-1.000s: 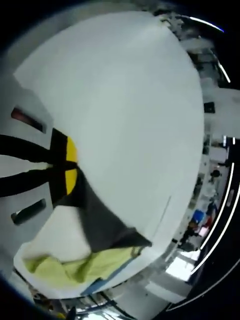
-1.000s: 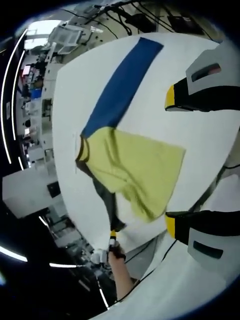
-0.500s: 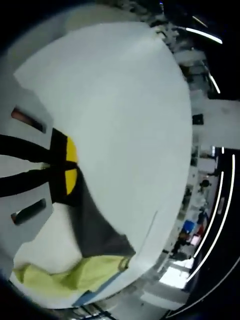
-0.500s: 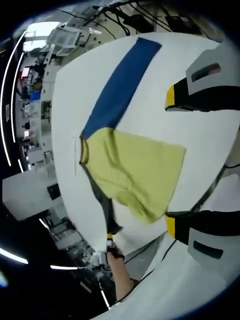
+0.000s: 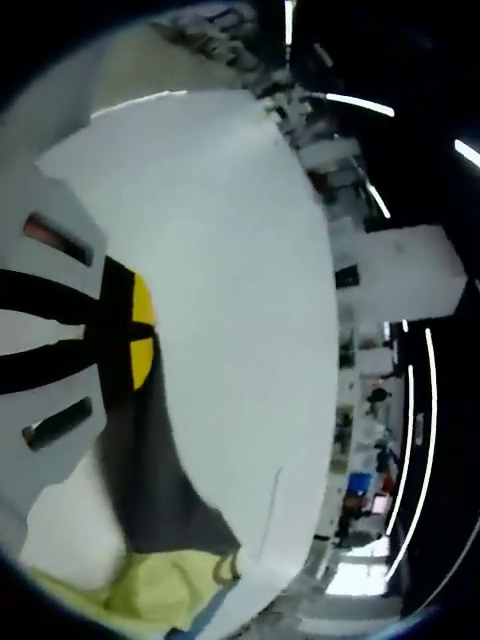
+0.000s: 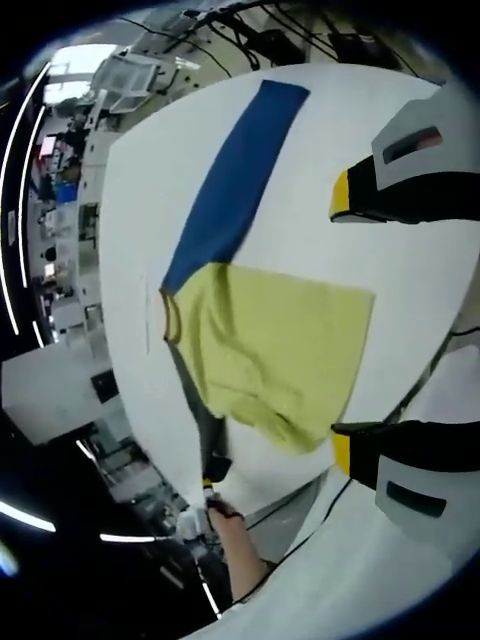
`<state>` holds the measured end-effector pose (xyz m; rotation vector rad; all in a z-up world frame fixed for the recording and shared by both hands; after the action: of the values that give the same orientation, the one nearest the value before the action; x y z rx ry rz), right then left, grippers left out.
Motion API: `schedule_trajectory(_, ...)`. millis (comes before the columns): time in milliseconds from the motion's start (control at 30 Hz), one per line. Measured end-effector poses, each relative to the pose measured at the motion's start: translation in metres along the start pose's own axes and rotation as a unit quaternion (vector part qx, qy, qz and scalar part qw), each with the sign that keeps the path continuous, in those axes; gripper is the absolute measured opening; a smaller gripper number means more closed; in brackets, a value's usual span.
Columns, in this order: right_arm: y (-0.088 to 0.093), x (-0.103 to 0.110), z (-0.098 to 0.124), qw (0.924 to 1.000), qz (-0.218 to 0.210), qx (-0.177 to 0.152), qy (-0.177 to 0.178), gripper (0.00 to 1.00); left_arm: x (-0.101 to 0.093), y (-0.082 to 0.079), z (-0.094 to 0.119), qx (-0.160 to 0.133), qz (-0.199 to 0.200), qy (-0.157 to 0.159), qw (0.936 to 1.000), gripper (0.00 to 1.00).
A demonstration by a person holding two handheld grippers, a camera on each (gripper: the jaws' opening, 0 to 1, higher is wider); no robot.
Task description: Fold the garment on the visible template until the final outline fits inside the template.
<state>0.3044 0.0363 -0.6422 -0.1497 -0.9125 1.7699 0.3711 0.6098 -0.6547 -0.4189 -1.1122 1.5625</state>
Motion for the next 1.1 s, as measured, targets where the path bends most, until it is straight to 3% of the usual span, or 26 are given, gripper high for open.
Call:
schedule_trajectory(67,0.000,-0.001,-0.001,1.0000,0.000,0.004,0.001,0.81,-0.001,-0.004,0.000,-0.005,-0.055,-0.006,0.9985,0.00)
schedule_trajectory(133,0.000,-0.001,-0.002,1.0000,0.000,0.005,0.001,0.81,-0.004,-0.004,0.001,-0.005,-0.126,-0.010,0.9920,0.00)
schedule_trajectory(267,-0.002,-0.001,-0.005,1.0000,-0.001,0.006,-0.001,0.81,-0.014,0.007,0.000,0.006,-0.198,0.011,0.9801,0.00)
schedule_trajectory(433,-0.005,0.002,-0.012,0.9999,0.003,0.012,-0.009,0.81,-0.022,0.018,-0.001,0.014,-0.187,0.031,0.9817,0.00)
schedule_trajectory(633,-0.011,0.004,-0.018,0.9997,0.010,0.014,-0.018,0.81,-0.040,0.024,0.001,0.011,-0.215,0.059,0.9748,0.00)
schedule_trajectory(833,-0.014,0.005,-0.021,0.9994,0.017,0.016,-0.025,0.81,-0.064,0.028,0.007,0.008,-0.256,0.093,0.9621,0.00)
schedule_trajectory(1100,-0.013,0.002,-0.018,0.9994,0.018,0.017,-0.023,0.81,-0.085,0.043,0.003,0.017,-0.257,0.125,0.9582,0.00)
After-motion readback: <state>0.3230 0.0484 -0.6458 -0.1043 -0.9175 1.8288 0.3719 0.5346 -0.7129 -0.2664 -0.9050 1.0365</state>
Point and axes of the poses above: the point that each gripper's makers call its tool centre point, and the gripper's own axes: z roughly backward along the fingers, x roughly to its left, y roughly out of its underside, the point moved 3 cm from there along z, roughly backward along the fingers, and after that the axes turned 8 degrees about -z, right-handed, at the moved point
